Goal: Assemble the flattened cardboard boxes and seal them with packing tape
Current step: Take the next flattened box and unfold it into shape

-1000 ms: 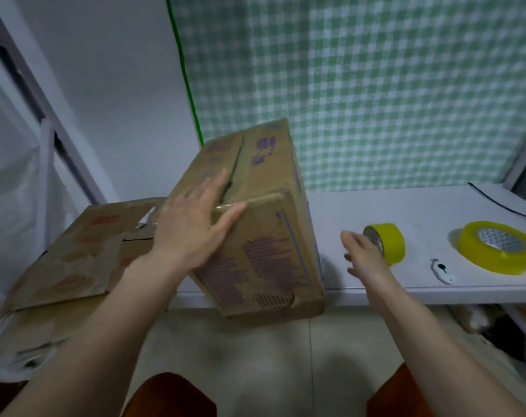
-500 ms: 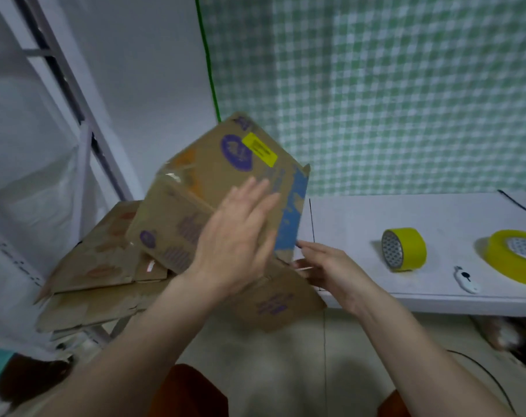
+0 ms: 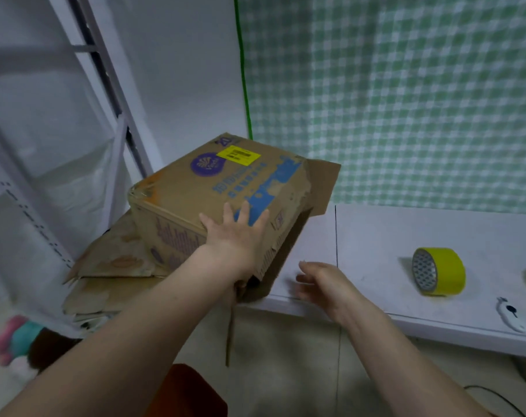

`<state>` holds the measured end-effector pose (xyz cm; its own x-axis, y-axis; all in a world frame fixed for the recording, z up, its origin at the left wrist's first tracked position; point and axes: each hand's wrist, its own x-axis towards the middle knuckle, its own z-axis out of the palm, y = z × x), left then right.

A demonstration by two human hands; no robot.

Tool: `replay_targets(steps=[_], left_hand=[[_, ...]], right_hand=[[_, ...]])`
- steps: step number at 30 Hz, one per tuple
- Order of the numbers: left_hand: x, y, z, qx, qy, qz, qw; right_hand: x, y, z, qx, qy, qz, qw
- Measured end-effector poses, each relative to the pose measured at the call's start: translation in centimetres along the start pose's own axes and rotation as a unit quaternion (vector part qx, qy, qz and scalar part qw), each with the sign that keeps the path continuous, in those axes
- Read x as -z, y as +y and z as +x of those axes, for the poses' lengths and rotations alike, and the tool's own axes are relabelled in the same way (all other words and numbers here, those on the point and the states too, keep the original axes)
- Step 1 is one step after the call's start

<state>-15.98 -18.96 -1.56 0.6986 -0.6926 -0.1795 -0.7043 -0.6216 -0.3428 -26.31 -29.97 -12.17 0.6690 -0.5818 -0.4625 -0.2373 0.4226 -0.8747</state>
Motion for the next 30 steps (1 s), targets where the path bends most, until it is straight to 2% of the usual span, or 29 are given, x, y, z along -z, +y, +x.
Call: replay_targets(steps=[3,6,8,10,13,18,20,24,27,30], left_hand=[[-1.2,-0.2,0.3,-0.002,0.078,0.038,0.996],[-1.8,-0.3,0.4,-0.018,0.165,0.058,0.984],[-1.9,-0.8,0.4,-0.021,0.187,0.054,0.981],[-1.8,-1.7,0.2,-0.008,0.195,0.014,0.981],[-1.4,-3.2,-0.3,0.03,0.261,-0.096,0.96],[0.3,-5.5,-2.4,0.085,0.359,-0.298,0.88],[1.2,-6.8,-3.6,0.105,0.399,-0.357,0.838],[2.3,-9.7,-7.1,0.131,0.446,-0.462,0.756],[2.0,-12.0,-11.5,0.177,0.465,-0.557,0.665],[0.9,-14.2,-16.7,0.239,0.48,-0.572,0.621]], right_hand=[[-1.8,0.2,1.8,-0.057,-0.006,0.038,0.998],[-3.3,0.4,3.1,-0.045,-0.004,-0.007,0.999],[-3.7,0.6,4.0,-0.036,0.005,-0.023,0.999],[-3.7,0.6,4.6,-0.038,0.02,-0.009,0.999],[-3.7,0.2,4.4,-0.033,0.02,-0.011,0.999],[-4.1,-1.2,2.3,-0.018,0.004,-0.055,0.998],[-4.3,-2.3,0.8,0.005,-0.014,-0.021,1.0],[-4.2,-6.1,-2.8,0.117,-0.05,0.093,0.988],[-3.8,-9.4,-6.5,0.181,-0.105,0.1,0.973],[-4.6,-11.2,-10.2,0.204,-0.193,0.115,0.953]])
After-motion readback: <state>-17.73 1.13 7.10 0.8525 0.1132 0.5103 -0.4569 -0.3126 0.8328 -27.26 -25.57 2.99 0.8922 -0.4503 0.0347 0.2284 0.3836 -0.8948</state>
